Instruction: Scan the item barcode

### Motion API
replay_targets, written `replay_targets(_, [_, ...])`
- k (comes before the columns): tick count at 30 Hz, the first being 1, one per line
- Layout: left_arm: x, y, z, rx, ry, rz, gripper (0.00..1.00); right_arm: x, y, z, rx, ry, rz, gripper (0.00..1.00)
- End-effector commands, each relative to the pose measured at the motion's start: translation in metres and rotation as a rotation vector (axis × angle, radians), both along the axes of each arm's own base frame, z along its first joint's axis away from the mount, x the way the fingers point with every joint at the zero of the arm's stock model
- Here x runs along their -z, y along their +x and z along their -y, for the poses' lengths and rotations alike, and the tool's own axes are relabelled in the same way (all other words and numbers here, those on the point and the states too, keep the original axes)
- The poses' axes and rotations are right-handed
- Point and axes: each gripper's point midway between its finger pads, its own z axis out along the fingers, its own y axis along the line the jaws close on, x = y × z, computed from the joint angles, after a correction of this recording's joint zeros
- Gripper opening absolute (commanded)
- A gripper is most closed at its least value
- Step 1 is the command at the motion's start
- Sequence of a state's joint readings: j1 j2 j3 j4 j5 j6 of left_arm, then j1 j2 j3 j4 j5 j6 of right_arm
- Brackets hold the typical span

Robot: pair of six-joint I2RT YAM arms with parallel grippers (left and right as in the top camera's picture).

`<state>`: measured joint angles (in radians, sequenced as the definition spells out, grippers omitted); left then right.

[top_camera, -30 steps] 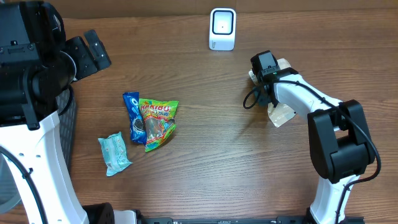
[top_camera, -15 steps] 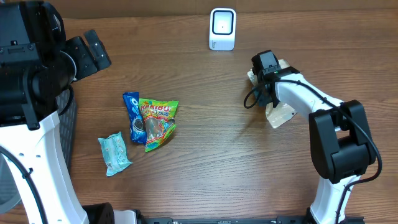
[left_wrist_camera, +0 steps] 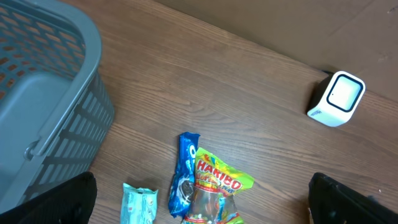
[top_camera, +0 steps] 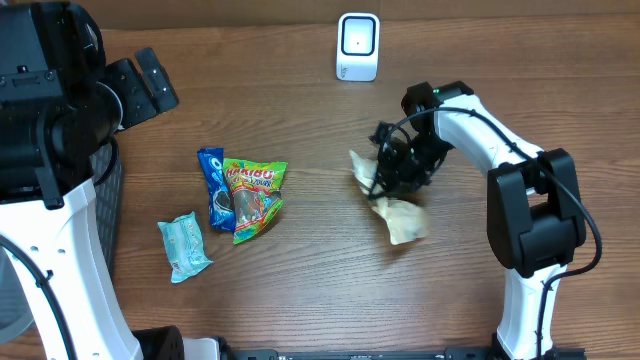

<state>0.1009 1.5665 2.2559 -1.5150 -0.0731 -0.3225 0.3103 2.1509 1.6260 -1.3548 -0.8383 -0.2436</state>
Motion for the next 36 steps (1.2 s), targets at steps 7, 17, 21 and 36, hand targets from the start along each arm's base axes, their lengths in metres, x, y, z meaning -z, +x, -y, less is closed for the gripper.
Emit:
replay_targets(7, [-0.004,-0.003,-0.003,-0.022,0.001,0.013,1.00,-0.112,0.026,-0.046,0.105,0.770,0.025,0.04])
replay_targets(17, [-0.004,-0.003,-0.003,-0.022,0.001,0.013,1.00,-0.001,0.054,-0.040,0.193,0.485,-0.078,0.04])
replay_targets(21, [-0.004,-0.003,-0.003,-0.022,0.001,0.013,1.00,0.035,0.068,-0.027,0.254,0.230,-0.022,0.04])
replay_targets(36, [-0.004,-0.003,-0.003,-0.022,0.001,0.013,1.00,0.062,0.099,0.113,0.366,-0.772,0.286,0.30])
